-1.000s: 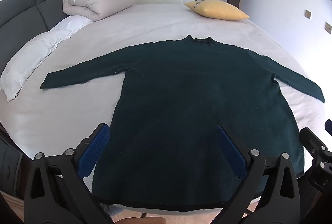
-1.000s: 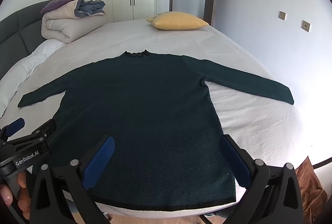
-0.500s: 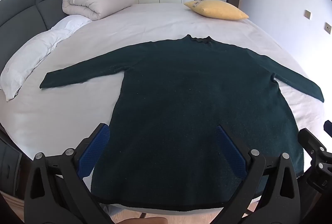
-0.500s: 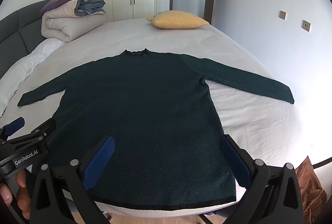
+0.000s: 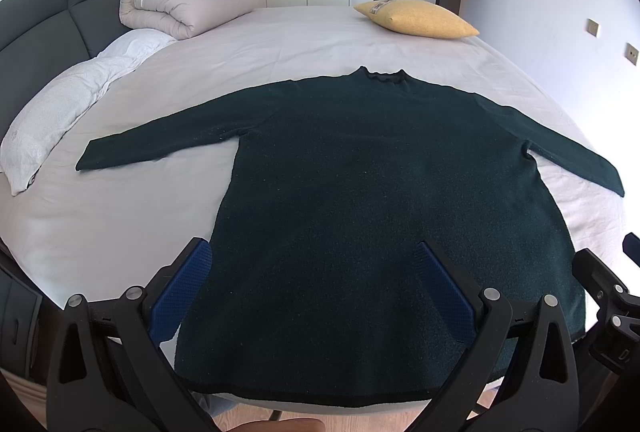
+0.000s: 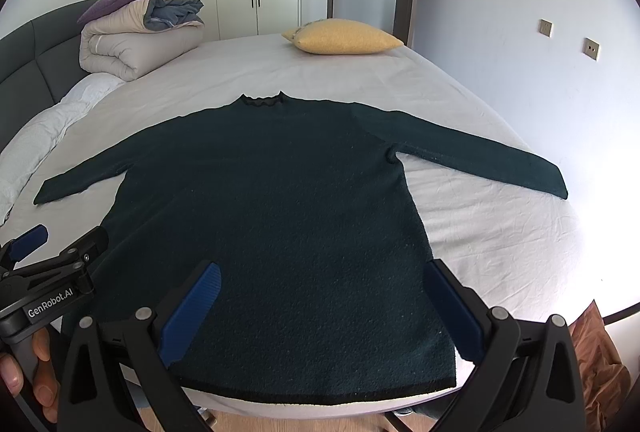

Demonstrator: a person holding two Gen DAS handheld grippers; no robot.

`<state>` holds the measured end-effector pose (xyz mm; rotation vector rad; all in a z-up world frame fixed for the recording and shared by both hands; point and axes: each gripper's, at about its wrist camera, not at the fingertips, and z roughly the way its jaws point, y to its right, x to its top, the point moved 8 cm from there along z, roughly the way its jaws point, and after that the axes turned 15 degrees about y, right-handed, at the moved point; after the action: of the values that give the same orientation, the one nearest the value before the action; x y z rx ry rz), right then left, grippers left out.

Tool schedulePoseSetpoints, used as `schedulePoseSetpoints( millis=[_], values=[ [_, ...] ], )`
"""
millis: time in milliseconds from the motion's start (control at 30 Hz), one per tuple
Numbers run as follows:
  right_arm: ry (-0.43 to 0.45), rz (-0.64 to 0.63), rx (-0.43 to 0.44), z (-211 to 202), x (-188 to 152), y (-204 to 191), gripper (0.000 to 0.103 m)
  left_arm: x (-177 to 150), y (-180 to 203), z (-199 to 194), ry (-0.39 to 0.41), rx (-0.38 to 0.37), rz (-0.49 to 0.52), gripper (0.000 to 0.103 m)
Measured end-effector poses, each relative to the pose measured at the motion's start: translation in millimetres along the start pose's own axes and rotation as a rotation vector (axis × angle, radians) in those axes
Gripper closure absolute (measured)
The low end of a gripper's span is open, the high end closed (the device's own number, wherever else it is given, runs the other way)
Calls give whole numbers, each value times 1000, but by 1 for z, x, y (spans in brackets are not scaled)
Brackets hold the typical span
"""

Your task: Fold small clothes

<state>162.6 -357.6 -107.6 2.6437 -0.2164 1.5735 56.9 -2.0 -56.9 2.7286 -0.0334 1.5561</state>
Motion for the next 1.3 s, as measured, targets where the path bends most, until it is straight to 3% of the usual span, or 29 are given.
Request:
schedulePoseSetpoints(
  millis=[1300],
  values=[
    [-5, -1, 1, 0, -14, -2, 0, -8, 3, 2, -6, -3, -2, 0]
  ],
)
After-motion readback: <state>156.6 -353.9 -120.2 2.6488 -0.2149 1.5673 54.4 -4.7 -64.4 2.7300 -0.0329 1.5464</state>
